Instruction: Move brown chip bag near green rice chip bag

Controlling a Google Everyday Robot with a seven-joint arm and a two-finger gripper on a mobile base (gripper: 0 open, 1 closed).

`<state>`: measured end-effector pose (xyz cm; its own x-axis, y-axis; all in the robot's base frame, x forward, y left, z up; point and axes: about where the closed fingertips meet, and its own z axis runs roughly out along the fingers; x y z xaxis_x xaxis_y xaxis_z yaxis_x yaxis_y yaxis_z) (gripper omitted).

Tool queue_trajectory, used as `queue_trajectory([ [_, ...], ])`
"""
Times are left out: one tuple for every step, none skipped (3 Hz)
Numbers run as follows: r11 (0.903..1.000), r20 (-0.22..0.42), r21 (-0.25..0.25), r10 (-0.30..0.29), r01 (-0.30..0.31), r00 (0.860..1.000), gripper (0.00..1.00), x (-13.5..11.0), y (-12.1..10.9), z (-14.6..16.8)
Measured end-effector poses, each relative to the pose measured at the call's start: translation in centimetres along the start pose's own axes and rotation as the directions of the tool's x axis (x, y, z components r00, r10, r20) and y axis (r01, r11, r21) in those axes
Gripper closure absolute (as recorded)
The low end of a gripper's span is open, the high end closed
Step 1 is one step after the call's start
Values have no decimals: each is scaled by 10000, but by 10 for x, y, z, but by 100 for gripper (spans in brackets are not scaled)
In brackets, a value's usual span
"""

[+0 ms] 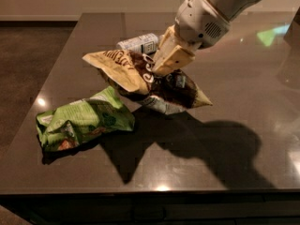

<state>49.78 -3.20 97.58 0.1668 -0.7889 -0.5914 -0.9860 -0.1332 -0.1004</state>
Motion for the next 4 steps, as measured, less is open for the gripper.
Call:
queue_trajectory([
  [9984, 366, -535, -149, 168, 9992, 51, -20, 19, 17],
  [9990, 359, -416, -169, 184, 9992, 28, -21, 17, 15],
  [9992, 387, -327, -209, 222, 9990, 1, -24, 15, 16],
  [9993, 393, -307, -219, 231, 9990, 0, -25, 15, 16],
])
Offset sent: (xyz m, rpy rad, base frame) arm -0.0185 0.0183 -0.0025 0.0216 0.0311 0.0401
